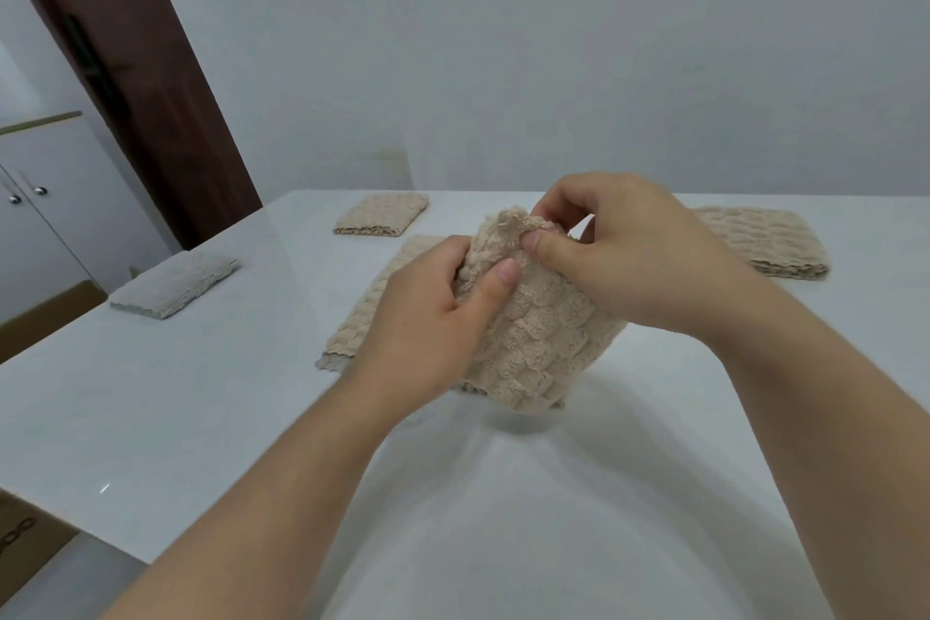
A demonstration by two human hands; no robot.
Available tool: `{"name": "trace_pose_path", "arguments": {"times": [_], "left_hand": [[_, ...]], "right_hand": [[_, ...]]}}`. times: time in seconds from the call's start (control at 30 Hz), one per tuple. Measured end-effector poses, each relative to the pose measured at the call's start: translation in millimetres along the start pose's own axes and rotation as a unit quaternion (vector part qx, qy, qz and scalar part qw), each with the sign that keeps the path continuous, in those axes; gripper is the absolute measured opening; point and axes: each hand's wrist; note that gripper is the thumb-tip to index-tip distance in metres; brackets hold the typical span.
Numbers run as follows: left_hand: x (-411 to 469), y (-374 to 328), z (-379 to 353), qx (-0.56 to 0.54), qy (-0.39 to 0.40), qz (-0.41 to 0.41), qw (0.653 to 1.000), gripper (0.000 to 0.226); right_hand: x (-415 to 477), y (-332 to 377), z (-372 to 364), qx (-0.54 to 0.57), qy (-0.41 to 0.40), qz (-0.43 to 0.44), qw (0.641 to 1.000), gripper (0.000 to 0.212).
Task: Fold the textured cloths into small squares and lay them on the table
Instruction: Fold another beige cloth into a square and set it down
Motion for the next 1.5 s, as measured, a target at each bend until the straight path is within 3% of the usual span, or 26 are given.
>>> {"name": "trace_pose_path", "arguments": {"times": [0.4,0.8,0.97,1.1,1.4,1.5], "left_hand": [[-9,10,-12,-0.044,-0.068,-0.086,0.993,0.014],[-4,9,-6,-0.015,-0.052,-0.102,0.993,0.014],[-3,13,-5,0.013,-0.036,-0.103,0.994,0.027],[-5,9,-4,0.012,-0.024,-0.115,0.993,0.022],[-5,9,-1,0.025,-0.003,-0.107,0.994,0.025],[-5,16,-2,0.03,-0.005,-0.087,0.996,0.027]], "right_hand": [[-1,-1,-1,0.019,0.009,-0.015,1.0,0.021],[-3,2,-2,0.007,-0.022,0.021,1.0,0.014],[-6,4,-2,0.012,-0.008,0.044,0.999,0.01],[-6,6,-1,0.03,0.013,0.061,0.998,0.008],[-4,0,-5,0.018,0.008,0.02,1.0,0.018],[-4,-1,-7,-0.001,0.005,0.02,1.0,0.011]]}}
Point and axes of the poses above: each hand's wrist, its own x-axis towards the middle knuckle, its own z-axis out of the back of the hand, y = z × x, and after that the axes turned 11 degrees about -y, right-handed
